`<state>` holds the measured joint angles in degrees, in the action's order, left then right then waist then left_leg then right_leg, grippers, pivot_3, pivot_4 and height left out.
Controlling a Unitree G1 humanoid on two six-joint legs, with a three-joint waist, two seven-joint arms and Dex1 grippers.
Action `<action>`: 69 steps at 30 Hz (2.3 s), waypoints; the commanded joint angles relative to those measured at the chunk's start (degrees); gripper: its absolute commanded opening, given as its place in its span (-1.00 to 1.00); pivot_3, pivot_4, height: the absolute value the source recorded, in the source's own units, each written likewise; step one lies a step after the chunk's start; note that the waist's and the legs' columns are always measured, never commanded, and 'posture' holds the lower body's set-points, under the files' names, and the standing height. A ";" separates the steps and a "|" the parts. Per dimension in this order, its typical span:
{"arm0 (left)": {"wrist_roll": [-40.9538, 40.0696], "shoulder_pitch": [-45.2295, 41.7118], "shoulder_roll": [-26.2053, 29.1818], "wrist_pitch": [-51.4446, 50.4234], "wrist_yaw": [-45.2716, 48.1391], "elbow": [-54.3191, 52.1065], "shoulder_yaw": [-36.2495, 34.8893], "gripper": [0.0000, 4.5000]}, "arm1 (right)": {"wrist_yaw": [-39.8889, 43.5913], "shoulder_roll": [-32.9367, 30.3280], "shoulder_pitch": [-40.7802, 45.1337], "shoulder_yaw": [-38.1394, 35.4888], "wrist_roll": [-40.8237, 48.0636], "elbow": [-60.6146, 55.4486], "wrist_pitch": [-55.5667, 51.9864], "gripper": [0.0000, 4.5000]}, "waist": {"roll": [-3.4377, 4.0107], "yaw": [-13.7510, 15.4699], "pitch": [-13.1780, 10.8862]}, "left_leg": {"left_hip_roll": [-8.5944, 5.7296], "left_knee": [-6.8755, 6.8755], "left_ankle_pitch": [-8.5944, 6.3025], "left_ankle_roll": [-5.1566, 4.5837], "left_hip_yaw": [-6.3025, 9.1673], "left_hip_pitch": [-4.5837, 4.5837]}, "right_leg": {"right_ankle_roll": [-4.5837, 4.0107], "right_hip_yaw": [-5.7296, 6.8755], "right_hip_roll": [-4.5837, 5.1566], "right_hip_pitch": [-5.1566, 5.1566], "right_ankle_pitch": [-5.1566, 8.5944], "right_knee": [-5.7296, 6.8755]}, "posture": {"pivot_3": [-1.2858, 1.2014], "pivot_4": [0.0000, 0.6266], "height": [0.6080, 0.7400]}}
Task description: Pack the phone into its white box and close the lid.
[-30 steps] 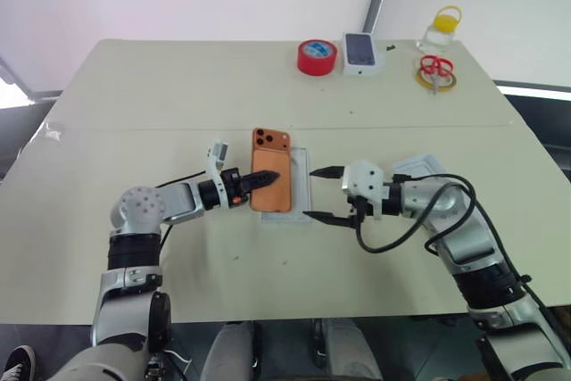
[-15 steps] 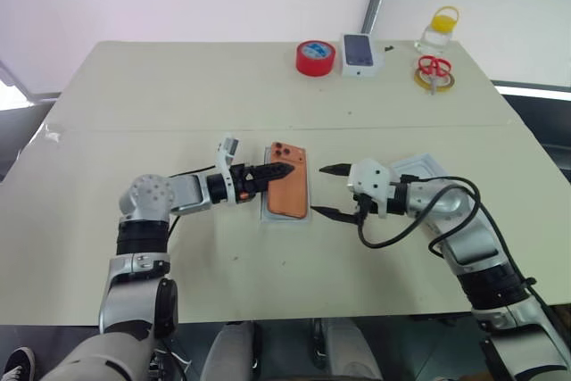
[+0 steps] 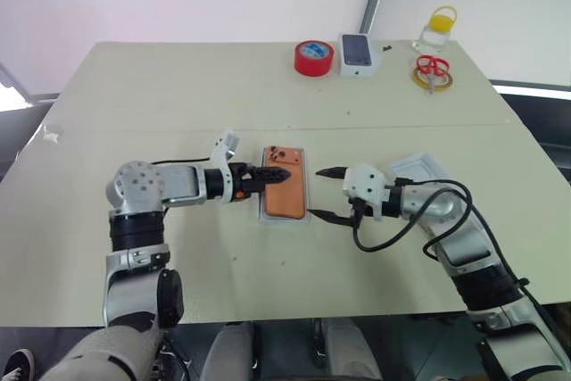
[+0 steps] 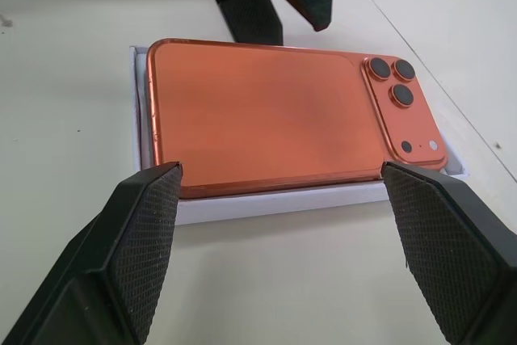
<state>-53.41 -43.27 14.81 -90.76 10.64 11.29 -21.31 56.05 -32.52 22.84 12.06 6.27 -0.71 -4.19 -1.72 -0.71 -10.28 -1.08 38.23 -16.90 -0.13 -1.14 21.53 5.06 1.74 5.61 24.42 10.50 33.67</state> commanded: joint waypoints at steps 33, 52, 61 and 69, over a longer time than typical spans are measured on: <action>48.93 18.09 13.38 83.89 31.48 4.10 35.15 -1.00 | -11.41 2.73 5.54 2.71 -13.27 12.00 7.28 -0.97 | 0.09 0.69 0.01 | -0.03 -0.02 -0.05 -0.13 -0.14 0.13 | -0.31 0.03 0.22 0.09 0.05 -0.13 | 0.03 -0.52 1.00; 53.43 6.35 -9.80 80.52 36.37 12.41 43.72 -1.00 | -7.67 -11.91 -3.46 -6.47 -11.45 9.68 8.61 -0.97 | 0.38 3.68 0.11 | -0.23 1.09 -0.52 -0.96 -0.09 0.79 | -0.17 0.19 0.27 -0.12 0.02 -0.46 | 0.03 -0.52 1.00; 54.02 2.89 -10.06 84.99 39.54 19.53 41.98 -1.00 | -7.13 -15.54 -4.30 -8.65 -11.16 12.53 9.39 -0.97 | 0.40 2.93 0.10 | -0.10 1.14 -0.52 -0.97 -0.10 0.76 | -0.07 0.18 0.21 -0.07 -0.04 -0.41 | 0.03 -0.52 1.00; 54.43 2.42 -6.51 87.41 41.00 20.42 40.85 -1.00 | -7.40 -16.91 -5.05 -9.47 -11.52 12.72 11.05 -0.97 | 0.41 2.73 0.10 | -0.08 1.14 -0.52 -0.97 -0.13 0.77 | -0.06 0.16 0.21 -0.02 -0.05 -0.41 | 0.03 -0.52 1.00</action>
<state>0.68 -40.83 7.35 -3.81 51.74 32.40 20.48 48.95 -48.03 17.58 5.17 -5.71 12.51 6.06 -1.31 2.02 -10.18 -1.16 39.36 -17.42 -1.10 -1.26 22.30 5.00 1.89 5.82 24.41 10.46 33.28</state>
